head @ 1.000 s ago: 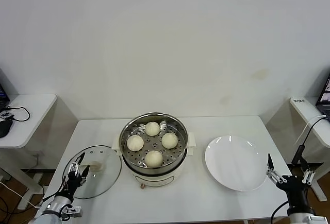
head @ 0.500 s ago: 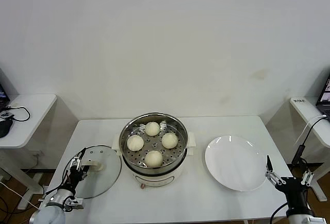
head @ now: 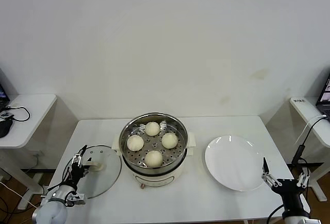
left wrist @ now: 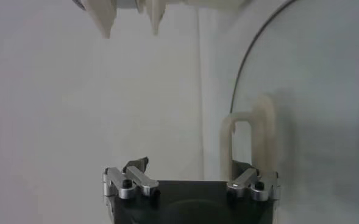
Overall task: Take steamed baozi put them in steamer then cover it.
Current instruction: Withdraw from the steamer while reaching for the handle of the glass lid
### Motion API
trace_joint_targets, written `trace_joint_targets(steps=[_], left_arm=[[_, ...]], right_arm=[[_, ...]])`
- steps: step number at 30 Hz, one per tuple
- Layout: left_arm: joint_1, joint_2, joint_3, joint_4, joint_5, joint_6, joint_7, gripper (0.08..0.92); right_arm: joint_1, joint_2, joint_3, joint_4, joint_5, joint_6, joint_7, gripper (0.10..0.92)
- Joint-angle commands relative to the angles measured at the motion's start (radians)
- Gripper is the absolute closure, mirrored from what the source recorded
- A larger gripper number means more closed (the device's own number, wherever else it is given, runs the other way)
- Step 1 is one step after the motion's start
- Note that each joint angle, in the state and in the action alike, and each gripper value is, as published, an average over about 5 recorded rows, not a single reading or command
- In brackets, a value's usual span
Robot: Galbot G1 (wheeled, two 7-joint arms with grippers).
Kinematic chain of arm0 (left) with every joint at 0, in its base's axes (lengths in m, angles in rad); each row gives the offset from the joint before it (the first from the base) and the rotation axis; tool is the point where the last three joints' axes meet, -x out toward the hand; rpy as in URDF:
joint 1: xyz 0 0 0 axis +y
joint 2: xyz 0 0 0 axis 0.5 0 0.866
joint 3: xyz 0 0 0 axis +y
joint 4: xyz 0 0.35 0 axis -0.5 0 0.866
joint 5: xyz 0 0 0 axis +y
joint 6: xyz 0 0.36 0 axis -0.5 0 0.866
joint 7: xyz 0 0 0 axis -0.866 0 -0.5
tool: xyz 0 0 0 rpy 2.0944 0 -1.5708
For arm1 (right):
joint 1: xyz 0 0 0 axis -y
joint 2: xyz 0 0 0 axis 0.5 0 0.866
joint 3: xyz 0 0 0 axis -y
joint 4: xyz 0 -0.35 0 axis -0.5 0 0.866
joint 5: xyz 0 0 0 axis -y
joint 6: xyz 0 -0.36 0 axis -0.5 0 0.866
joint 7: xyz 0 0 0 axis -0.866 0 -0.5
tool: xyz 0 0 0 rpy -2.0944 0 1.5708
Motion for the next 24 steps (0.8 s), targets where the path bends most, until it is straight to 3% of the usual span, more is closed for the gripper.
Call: trace_joint_targets(steps=[1, 16, 24], left_arm=[[-0.014, 0.002, 0.004, 0.017, 0.0, -0.003, 0.015, 0.195], [0.002, 0.0, -0.007, 0.017, -0.001, -0.007, 0.009, 0.624], [0.11, 0.012, -0.054, -0.124, -0.05, 0.036, 0.003, 0.834]], right_arm=[[0.001, -0.001, -0.005, -0.003, -0.001, 0.001, 0.0, 0.202], [0.027, -0.01, -0.012, -0.014, 0.005, -0.008, -0.002, 0.202], [0.042, -0.029, -0.033, -0.018, 0.02, -0.011, -0.007, 0.203]])
